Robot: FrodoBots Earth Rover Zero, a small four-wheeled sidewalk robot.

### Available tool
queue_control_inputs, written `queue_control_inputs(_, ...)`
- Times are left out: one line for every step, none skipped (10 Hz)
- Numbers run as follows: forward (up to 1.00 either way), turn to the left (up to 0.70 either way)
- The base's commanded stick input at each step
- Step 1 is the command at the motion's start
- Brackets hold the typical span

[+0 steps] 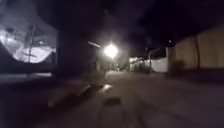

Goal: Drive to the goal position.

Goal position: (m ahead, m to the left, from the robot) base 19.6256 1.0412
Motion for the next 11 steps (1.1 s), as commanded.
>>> queue_control_inputs(0.7,0.0)
queue_control_inputs(0.7,0.0)
queue_control_inputs(0.7,0.0)
queue_control_inputs(0.7,0.0)
queue_control_inputs(0.7,0.0)
queue_control_inputs(0.7,-0.11)
queue_control_inputs(0.7,-0.35)
queue_control_inputs(0.7,-0.35)
queue_control_inputs(0.7,-0.33)
queue_control_inputs(0.7,-0.17)
queue_control_inputs(0.7,-0.01)
